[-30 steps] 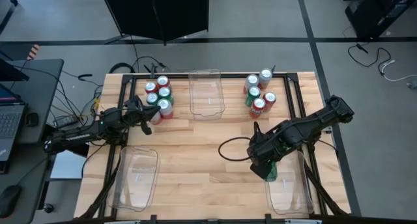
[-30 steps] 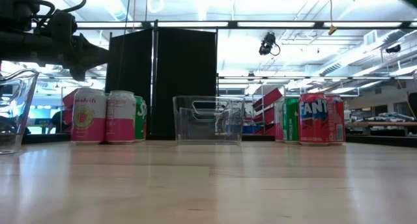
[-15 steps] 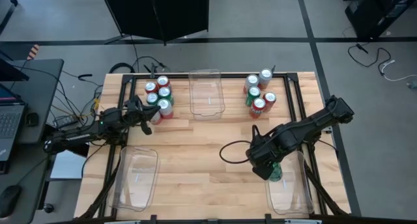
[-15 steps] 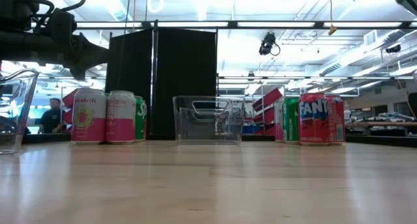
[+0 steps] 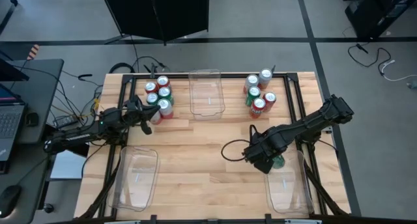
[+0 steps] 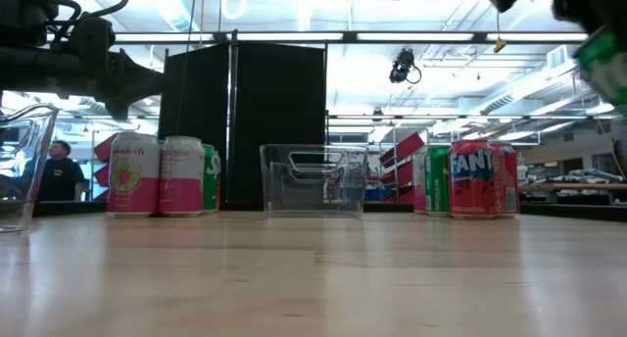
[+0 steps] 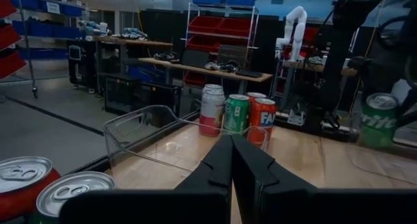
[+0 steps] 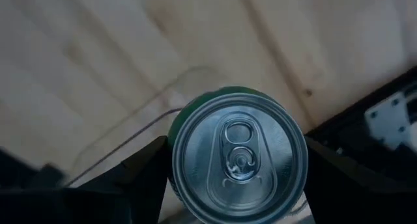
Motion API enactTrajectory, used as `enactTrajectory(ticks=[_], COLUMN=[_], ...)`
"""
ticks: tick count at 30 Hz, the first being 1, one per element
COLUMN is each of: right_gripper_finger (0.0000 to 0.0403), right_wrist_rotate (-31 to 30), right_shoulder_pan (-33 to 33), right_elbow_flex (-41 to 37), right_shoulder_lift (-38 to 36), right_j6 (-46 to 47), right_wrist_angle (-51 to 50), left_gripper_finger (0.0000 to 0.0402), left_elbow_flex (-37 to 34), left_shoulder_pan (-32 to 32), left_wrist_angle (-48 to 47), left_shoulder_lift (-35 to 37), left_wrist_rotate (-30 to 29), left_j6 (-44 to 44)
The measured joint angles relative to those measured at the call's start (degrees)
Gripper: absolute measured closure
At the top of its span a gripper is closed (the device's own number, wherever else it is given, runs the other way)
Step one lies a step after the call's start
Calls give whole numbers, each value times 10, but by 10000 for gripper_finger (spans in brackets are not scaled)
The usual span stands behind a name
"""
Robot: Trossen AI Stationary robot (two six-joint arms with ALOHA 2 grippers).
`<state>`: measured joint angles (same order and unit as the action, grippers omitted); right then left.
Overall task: Sort soda cans
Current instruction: Put the green soda can into the bottom right transparent bin
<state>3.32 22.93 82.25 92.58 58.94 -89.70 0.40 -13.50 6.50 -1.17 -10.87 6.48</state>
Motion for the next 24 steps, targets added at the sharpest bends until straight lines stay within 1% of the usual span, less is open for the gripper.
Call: enactTrajectory(ticks=[3,11,13,17,19,24], right_gripper_finger=[121,121,121,121,121,121], right_wrist_rotate=[-42,-111,-144,-196,-198,-198], right_shoulder_pan=[-14,-60,-69,-77,-76,-61], right_elbow_flex=[4,6,6,-4,-19,-64], right_shoulder_lift=[0,0,0,0,0,0], right_j6=[-16,-75,-75,-32,-4,60], right_wrist_angle=[22,145,162,141,123,125], left_gripper_finger=[392,392,392,392,392,392], left_elbow_flex=[0,0,0,0,0,0], left_shoulder_pan=[0,0,0,0,0,0], left_wrist_angle=[0,-3,-4,-5,-5,-5], left_shoulder_lift=[0,0,0,0,0,0], left_wrist_rotate=[0,0,0,0,0,-1], left_j6=[0,0,0,0,0,0])
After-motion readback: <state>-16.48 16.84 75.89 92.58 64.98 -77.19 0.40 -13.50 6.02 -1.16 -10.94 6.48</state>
